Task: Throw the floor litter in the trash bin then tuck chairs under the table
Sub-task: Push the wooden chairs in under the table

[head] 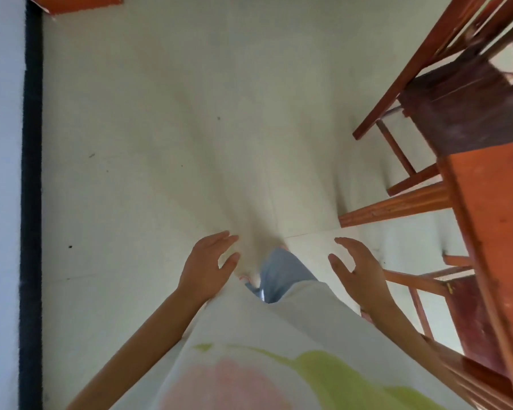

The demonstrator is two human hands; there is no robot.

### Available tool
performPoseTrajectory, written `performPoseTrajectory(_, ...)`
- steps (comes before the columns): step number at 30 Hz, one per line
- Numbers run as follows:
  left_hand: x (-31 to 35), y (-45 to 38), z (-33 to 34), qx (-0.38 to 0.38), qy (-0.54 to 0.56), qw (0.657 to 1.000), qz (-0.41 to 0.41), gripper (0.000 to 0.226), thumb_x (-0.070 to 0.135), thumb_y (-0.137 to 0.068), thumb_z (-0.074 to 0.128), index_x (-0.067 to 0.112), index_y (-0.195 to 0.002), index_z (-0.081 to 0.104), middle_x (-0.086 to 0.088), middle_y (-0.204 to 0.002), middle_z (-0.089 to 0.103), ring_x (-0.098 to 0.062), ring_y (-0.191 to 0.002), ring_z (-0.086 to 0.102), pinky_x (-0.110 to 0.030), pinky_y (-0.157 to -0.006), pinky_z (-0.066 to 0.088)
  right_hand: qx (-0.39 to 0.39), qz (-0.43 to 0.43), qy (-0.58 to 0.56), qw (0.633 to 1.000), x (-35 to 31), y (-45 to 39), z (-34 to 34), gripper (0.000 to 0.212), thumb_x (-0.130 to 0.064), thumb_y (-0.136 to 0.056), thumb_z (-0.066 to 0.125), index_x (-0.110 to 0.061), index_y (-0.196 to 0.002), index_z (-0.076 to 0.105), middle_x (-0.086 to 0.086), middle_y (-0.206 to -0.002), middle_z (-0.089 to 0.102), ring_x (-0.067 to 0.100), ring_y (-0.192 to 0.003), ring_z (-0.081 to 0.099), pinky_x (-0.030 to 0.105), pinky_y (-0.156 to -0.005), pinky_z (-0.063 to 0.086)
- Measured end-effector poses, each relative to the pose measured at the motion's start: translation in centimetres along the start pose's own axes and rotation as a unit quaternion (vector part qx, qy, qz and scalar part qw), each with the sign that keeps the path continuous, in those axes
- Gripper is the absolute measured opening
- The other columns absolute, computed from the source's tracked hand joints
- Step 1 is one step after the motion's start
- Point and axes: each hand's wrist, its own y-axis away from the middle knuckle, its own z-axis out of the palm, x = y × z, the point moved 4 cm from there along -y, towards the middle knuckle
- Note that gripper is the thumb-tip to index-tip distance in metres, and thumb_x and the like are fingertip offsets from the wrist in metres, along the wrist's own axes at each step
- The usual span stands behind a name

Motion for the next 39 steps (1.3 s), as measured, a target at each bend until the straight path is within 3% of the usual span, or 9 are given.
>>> performPoseTrajectory(4,1.9,-9.4,-1.7,-0.039,-0.008,0.999,0.036,0.036,0.025,-0.090,0.051,0.021,-0.126,0.048,-0.001,-0.140,0.043,-0.018,-0.129,0.034,-0.028,-0.105,0.026,0.035,0.051,-0.001,0.998,-1.0,-7.5,-2.1,0.032,-0.012,-0.086,0.060,-0.003,-0.116,0.055,0.015,-0.124,0.056,0.031,-0.113,0.050,0.029,-0.092,0.034)
performPoseTrajectory(7,4.2,-16.7,-3.4,-0.045,-0.010,0.997,0.054,0.038,0.025,-0.090,0.051,0.019,-0.128,0.046,-0.001,-0.140,0.042,-0.017,-0.129,0.034,-0.027,-0.104,0.025,0.043,0.028,-0.018,0.999,-3.7,-15.1,-4.1,0.031,-0.009,-0.084,0.063,-0.002,-0.113,0.057,0.016,-0.117,0.060,0.033,-0.106,0.056,0.040,-0.091,0.043)
performPoseTrajectory(10,6.7,-23.8,-5.9,-0.033,0.005,0.998,0.052,0.038,0.023,-0.090,0.052,0.019,-0.127,0.047,-0.002,-0.139,0.044,-0.017,-0.128,0.035,-0.019,-0.100,0.022,0.020,-0.022,-0.007,1.000,-7.9,-22.8,-5.8,0.030,-0.011,-0.085,0.062,-0.002,-0.113,0.057,0.014,-0.119,0.058,0.027,-0.110,0.052,0.022,-0.089,0.033)
performPoseTrajectory(14,9.6,-32.4,-9.3,-0.018,0.010,0.998,0.054,0.037,0.022,-0.089,0.053,0.017,-0.125,0.048,-0.004,-0.137,0.046,-0.019,-0.127,0.038,-0.021,-0.099,0.024,-0.012,-0.078,0.002,0.997,-13.3,-32.0,-7.5,0.035,-0.022,-0.079,0.057,0.000,-0.107,0.061,0.017,-0.113,0.061,0.031,-0.102,0.057,0.028,-0.085,0.034)
performPoseTrajectory(20,12.0,-46.0,-14.3,-0.002,0.000,0.998,0.070,0.043,0.032,-0.081,0.050,0.009,-0.115,0.058,-0.012,-0.123,0.059,-0.022,-0.115,0.050,-0.016,-0.092,0.025,-0.013,-0.064,-0.003,0.998,-16.7,-44.3,-10.0,0.035,-0.024,-0.083,0.058,0.000,-0.108,0.060,0.017,-0.113,0.061,0.027,-0.101,0.057,0.025,-0.082,0.036)
performPoseTrajectory(25,15.6,-60.4,-18.2,-0.049,-0.024,0.990,0.129,0.042,0.035,-0.083,0.050,0.010,-0.116,0.058,-0.013,-0.122,0.059,-0.017,-0.113,0.050,-0.014,-0.089,0.025,0.054,0.011,-0.034,0.998,-17.1,-55.4,-13.2,0.031,-0.009,-0.084,0.063,-0.001,-0.113,0.057,0.015,-0.120,0.057,0.027,-0.101,0.055,0.014,-0.076,0.029)
performPoseTrajectory(29,20.3,-70.0,-20.0,-0.119,-0.057,0.973,0.187,0.035,0.027,-0.088,0.055,0.015,-0.121,0.054,-0.007,-0.132,0.051,-0.022,-0.124,0.042,-0.025,-0.099,0.028,0.144,0.098,-0.086,0.981,-17.9,-61.5,-17.1,0.030,-0.008,-0.084,0.062,-0.002,-0.113,0.057,0.015,-0.120,0.057,0.027,-0.103,0.053,0.010,-0.073,0.026)
performPoseTrajectory(33,25.4,-78.1,-19.5,-0.167,-0.090,0.948,0.256,0.061,0.052,-0.076,0.037,0.012,-0.115,0.059,-0.013,-0.125,0.057,-0.028,-0.119,0.047,-0.027,-0.095,0.029,0.201,0.167,-0.103,0.960,-17.4,-65.4,-19.9,0.029,-0.007,-0.084,0.062,-0.002,-0.112,0.058,0.015,-0.119,0.057,0.033,-0.096,0.057,0.011,-0.069,0.028)
performPoseTrajectory(39,34.5,-87.4,-15.3,-0.241,-0.124,0.896,0.352,0.068,0.052,-0.072,0.031,0.007,-0.114,0.059,-0.015,-0.121,0.060,-0.030,-0.117,0.050,-0.030,-0.096,0.029,0.269,0.250,-0.127,0.921,-13.6,-70.0,-24.1,0.029,-0.007,-0.083,0.063,-0.001,-0.111,0.058,0.015,-0.117,0.059,0.029,-0.103,0.054,0.019,-0.076,0.030)
